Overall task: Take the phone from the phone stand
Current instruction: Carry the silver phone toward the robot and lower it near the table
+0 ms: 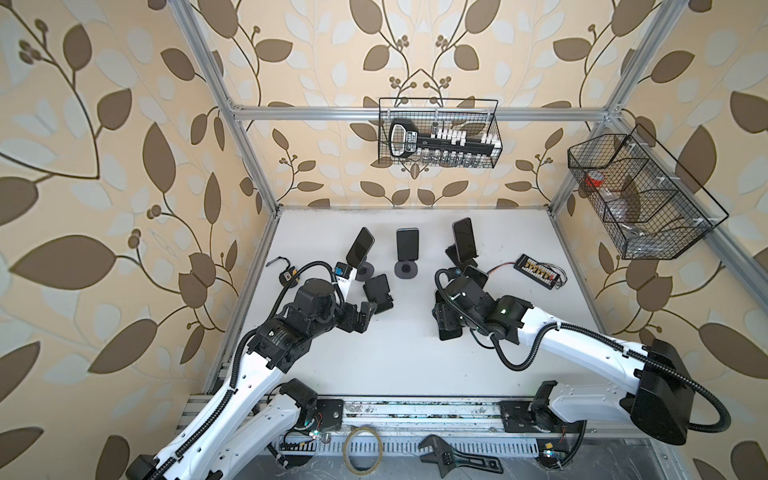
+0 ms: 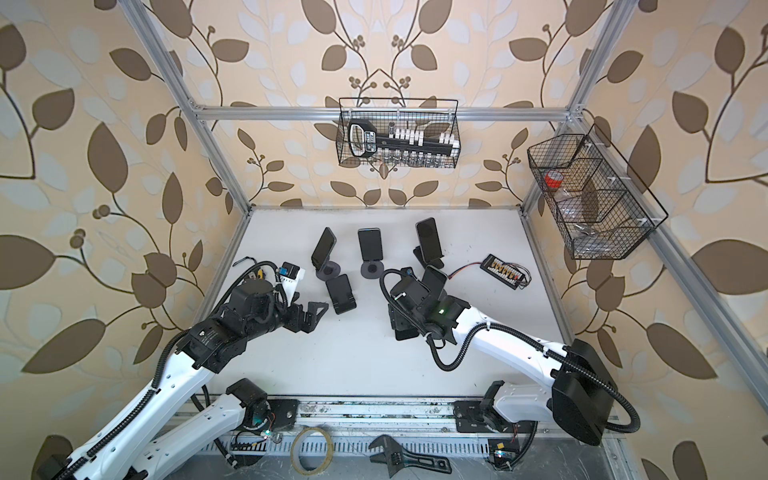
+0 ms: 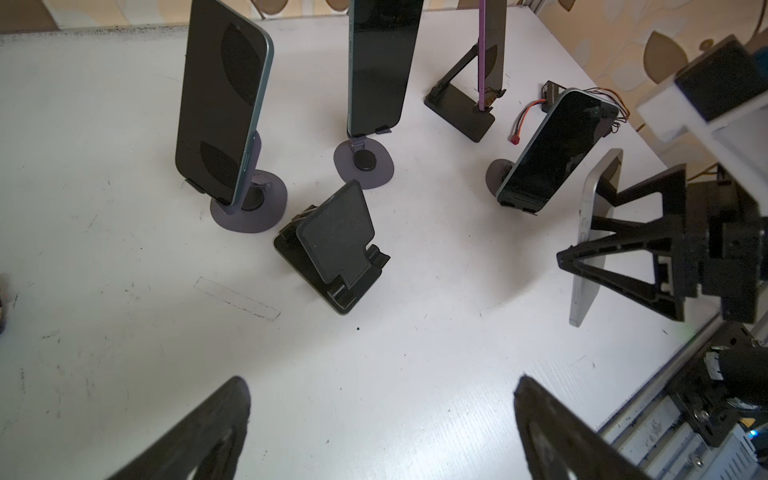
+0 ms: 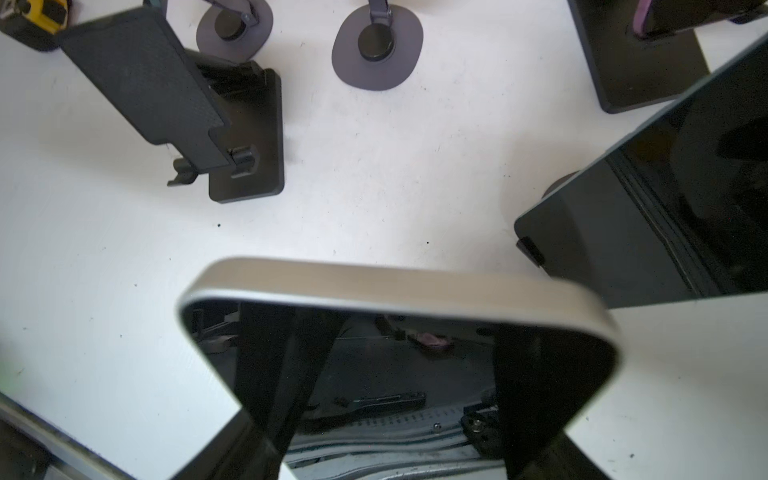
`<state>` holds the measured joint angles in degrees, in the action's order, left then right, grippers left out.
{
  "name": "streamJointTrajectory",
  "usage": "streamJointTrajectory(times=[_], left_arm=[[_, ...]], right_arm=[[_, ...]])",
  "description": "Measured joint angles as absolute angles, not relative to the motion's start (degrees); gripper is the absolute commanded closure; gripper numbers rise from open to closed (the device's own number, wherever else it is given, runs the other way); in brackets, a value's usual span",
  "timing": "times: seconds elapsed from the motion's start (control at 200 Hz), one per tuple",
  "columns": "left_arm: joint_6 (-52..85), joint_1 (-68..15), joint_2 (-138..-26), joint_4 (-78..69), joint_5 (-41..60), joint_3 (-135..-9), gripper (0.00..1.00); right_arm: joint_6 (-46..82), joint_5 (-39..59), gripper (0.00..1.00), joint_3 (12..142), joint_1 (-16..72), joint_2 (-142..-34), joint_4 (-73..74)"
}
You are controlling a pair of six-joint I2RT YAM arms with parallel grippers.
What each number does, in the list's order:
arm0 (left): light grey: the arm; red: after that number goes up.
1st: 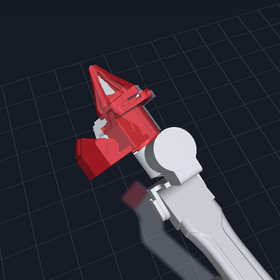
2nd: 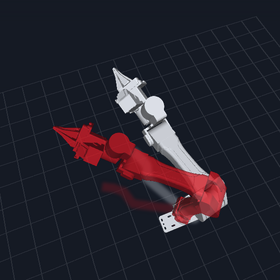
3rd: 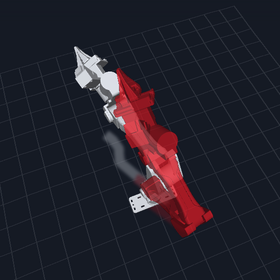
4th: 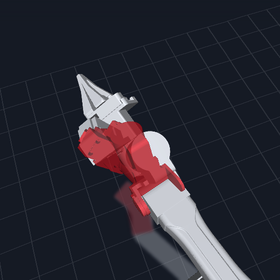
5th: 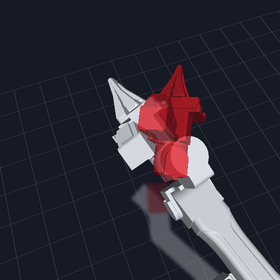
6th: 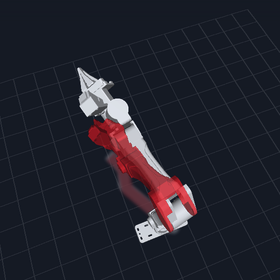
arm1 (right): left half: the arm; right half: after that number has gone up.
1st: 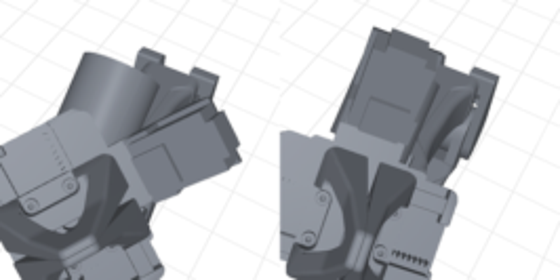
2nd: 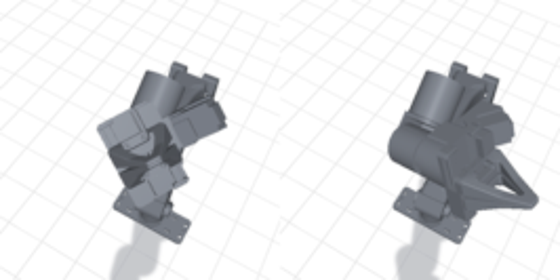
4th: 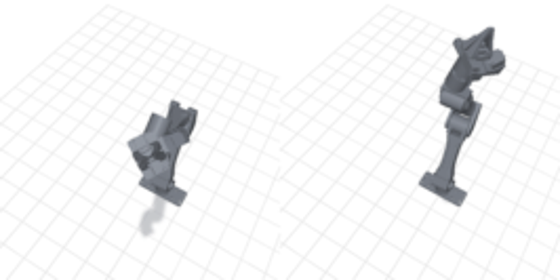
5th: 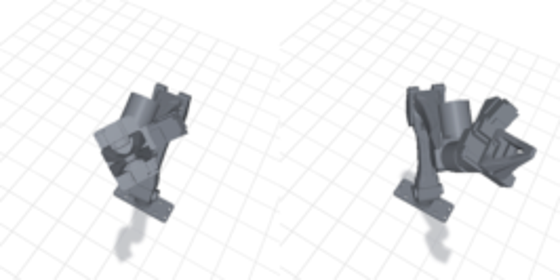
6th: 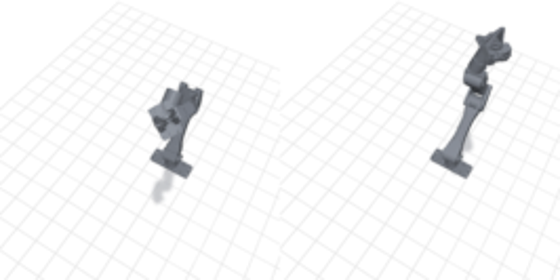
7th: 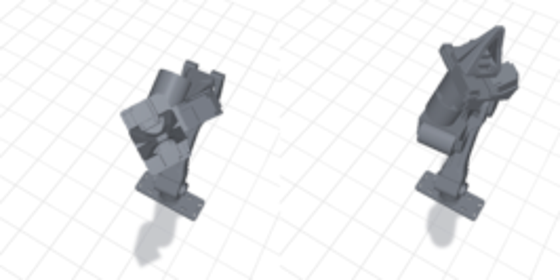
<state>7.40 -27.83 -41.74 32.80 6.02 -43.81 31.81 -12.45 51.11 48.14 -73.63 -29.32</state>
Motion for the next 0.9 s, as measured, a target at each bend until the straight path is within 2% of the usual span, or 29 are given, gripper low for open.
streamJointTrajectory(times=[0.425,0.9], left_arm=[[6.07,-27.83,-41.74,32.71,5.82,-43.79,0.01],[6.07,-27.83,-41.74,32.73,5.76,-43.79,0.01]], right_arm=[[28.18,-4.54,0.41,56.34,50.15,-89.14,-30.68],[28.32,-2.5,0.4,63.05,52.29,-97.56,-33.47]])
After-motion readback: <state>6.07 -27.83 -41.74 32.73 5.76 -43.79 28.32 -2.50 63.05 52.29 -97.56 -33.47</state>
